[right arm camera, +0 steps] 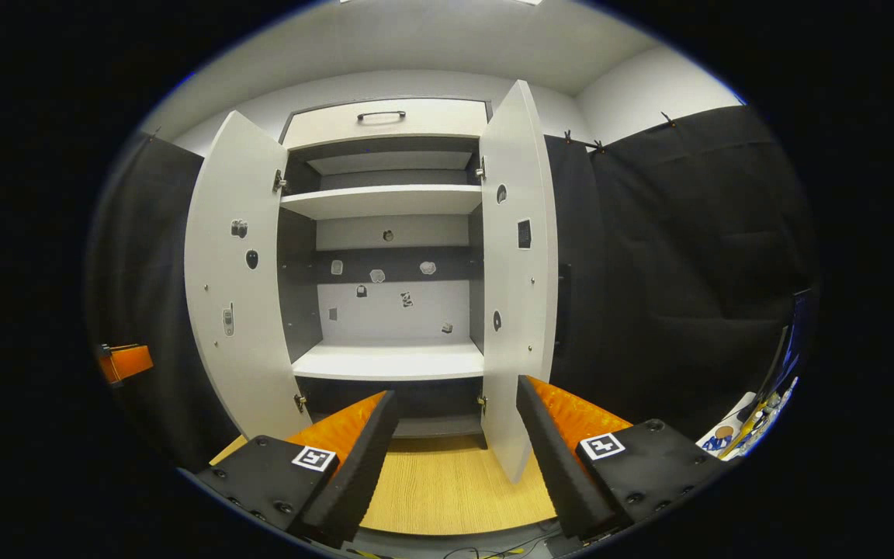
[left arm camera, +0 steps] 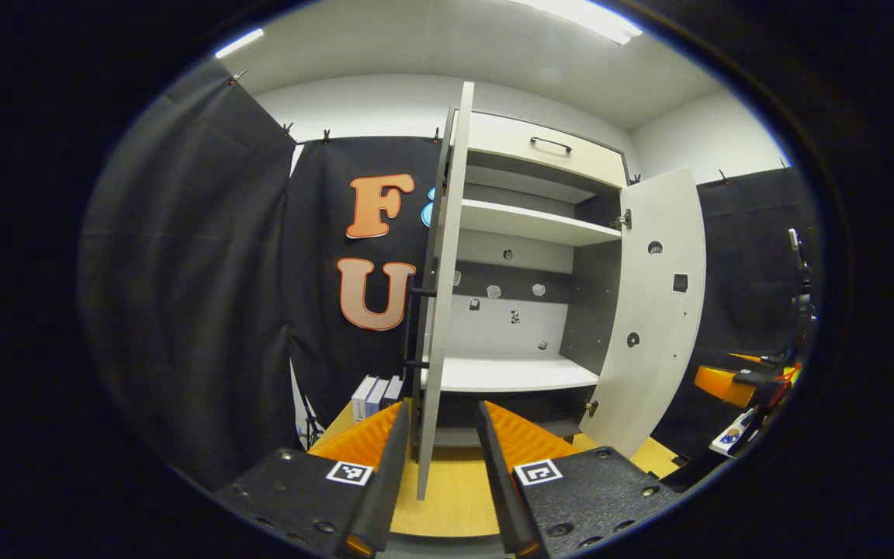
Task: Open the right door of the double-door shoe cabinet with the right hand, and open the left door with the left hand.
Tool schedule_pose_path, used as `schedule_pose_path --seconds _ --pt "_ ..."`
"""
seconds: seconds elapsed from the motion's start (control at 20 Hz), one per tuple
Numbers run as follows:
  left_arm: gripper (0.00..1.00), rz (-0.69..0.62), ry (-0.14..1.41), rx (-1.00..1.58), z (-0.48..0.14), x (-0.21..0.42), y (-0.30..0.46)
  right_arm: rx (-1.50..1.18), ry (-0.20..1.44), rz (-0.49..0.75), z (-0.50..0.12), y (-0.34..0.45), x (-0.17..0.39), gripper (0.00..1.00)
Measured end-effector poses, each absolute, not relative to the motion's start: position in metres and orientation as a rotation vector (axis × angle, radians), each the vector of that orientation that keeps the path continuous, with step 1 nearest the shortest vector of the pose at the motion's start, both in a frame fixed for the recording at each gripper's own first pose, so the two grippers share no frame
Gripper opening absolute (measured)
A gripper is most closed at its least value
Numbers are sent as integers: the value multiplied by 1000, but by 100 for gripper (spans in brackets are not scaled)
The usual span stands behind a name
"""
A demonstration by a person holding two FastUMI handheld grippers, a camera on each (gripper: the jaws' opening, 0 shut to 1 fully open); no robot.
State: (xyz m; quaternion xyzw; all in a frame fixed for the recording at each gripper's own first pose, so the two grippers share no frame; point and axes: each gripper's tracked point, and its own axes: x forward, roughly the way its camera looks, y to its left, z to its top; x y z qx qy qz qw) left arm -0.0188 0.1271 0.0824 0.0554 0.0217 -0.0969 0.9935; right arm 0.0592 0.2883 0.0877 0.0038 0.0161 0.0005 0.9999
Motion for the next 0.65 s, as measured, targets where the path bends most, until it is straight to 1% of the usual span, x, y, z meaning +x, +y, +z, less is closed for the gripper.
schedule_pose_path --seconds 0.05,0.1,0.15,0.2,0.25,0.35,0.4,0.55,0.6,0.65 --pt "65 -195 36 110 83 -20 122 7 32 3 88 289 59 99" --pt "68 -193 32 109 83 -20 120 6 31 3 87 288 58 99" --pt "80 -190 29 107 83 -21 119 6 28 2 88 288 56 99" --pt "82 -185 25 106 84 -21 117 5 23 -1 88 287 55 99" --pt "88 -179 26 108 83 -21 118 4 18 -5 88 286 55 99" --pt "87 -174 31 120 80 -20 117 2 20 -9 86 284 55 99" --pt "88 -176 33 123 79 -20 117 3 22 -11 86 283 55 99" --pt "88 -172 31 112 80 -16 117 0 26 -11 85 283 54 99" --pt "92 -168 29 107 81 -15 118 -2 25 -10 85 284 54 99" --pt "92 -165 27 107 81 -14 119 -3 22 -10 86 284 55 99"
